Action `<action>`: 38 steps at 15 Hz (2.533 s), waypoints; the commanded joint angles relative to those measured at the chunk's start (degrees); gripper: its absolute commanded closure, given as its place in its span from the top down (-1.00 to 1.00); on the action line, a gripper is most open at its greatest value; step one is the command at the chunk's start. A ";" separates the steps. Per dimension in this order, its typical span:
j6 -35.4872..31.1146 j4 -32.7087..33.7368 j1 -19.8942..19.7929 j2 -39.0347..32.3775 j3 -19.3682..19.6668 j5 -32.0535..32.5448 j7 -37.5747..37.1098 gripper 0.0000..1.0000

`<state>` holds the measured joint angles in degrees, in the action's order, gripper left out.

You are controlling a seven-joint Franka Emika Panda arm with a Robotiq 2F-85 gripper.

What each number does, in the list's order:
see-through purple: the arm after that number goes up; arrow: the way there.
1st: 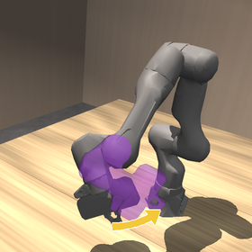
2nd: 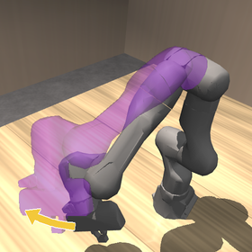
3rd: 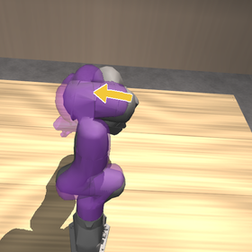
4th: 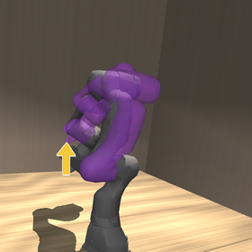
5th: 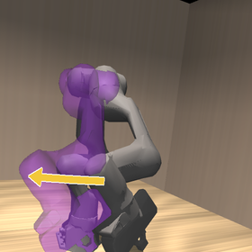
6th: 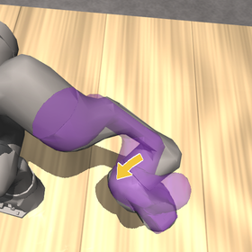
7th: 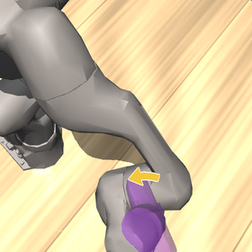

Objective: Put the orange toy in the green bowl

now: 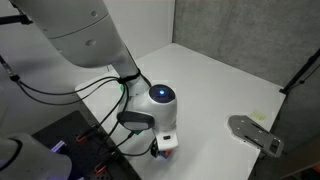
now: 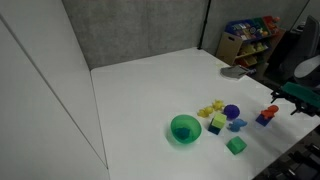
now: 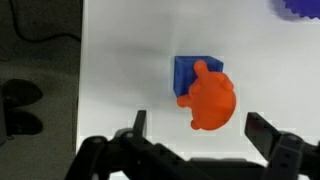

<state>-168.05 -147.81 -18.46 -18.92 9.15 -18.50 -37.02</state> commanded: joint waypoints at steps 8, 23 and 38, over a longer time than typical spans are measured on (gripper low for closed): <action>-5.27 1.77 -8.43 -4.44 -8.19 -1.64 4.74 -0.50; 2.09 -2.88 7.82 7.63 2.65 3.86 11.54 -0.89; 9.04 -7.33 15.36 19.99 -4.31 16.19 15.49 -0.65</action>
<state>-159.07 -155.21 -2.35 1.10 5.51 -2.25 -21.57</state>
